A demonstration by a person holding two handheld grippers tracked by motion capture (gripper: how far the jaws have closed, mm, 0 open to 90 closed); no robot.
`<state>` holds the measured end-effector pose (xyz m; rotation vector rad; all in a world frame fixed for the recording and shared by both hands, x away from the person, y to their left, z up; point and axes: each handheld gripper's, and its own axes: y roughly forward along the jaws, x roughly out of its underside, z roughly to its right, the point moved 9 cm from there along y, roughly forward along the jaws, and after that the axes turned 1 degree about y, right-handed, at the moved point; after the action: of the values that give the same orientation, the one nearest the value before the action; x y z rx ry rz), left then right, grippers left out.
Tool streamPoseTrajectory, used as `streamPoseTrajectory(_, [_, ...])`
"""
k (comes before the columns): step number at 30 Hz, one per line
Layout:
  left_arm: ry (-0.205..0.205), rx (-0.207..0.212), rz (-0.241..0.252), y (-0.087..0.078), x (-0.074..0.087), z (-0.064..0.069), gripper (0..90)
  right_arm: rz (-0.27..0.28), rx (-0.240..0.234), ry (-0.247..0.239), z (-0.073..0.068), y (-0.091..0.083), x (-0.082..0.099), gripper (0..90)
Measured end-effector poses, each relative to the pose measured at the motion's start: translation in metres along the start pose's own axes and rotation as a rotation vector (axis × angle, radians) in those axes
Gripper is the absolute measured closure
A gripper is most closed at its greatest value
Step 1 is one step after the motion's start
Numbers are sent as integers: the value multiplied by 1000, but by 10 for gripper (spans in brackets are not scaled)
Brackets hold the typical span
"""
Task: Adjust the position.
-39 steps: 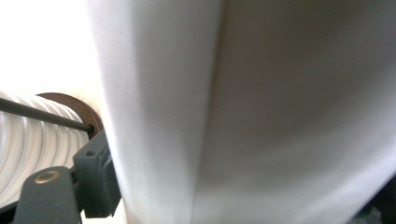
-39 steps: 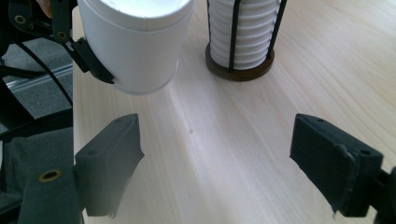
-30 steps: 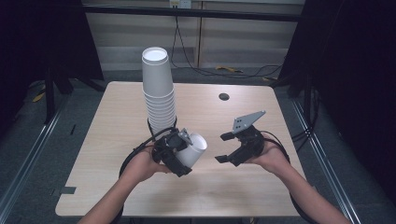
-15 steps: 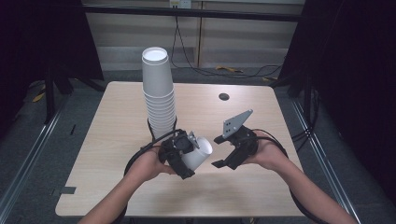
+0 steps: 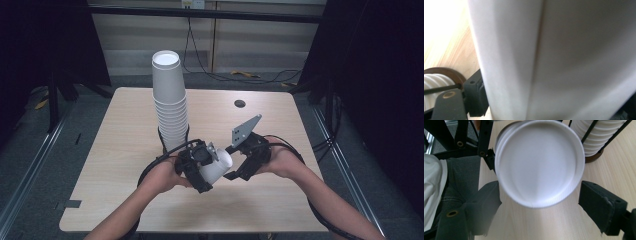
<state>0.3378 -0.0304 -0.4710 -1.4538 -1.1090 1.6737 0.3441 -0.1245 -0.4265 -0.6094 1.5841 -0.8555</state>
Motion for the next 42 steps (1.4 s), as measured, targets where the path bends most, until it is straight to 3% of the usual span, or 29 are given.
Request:
streamPoseTrajectory(4, [-5,4,4,3,-3,2,156,9,-12,-5,-1,2,-3,174])
streamPoseTrajectory(8, [28,8,2,7,-7,3,156,22,-26,-6,-3,4,-6,176])
streamPoseTrajectory(10, [21,11,0,8,-8,5,156,20,-33,-11,-4,6,-7,179])
streamPoseTrajectory(18, [55,7,-4,10,-12,5,157,28,-58,-4,-5,10,-7,210])
streamPoseTrajectory(20, [46,10,-1,10,-12,6,158,28,-62,-9,-7,10,-7,219])
streamPoseTrajectory(21, [14,5,29,13,-14,8,159,27,-63,-8,-7,10,-7,221])
streamPoseTrajectory(22, [45,9,9,11,-12,6,160,23,-67,-1,-7,11,-7,223])
streamPoseTrajectory(26, [74,7,10,10,-13,6,164,26,-69,-1,-7,9,-5,239])
streamPoseTrajectory(32, [70,14,11,11,-14,8,168,30,-81,1,-7,7,-3,248])
streamPoseTrajectory(42, [99,-2,4,10,-16,7,169,19,-85,-1,-7,6,2,241])
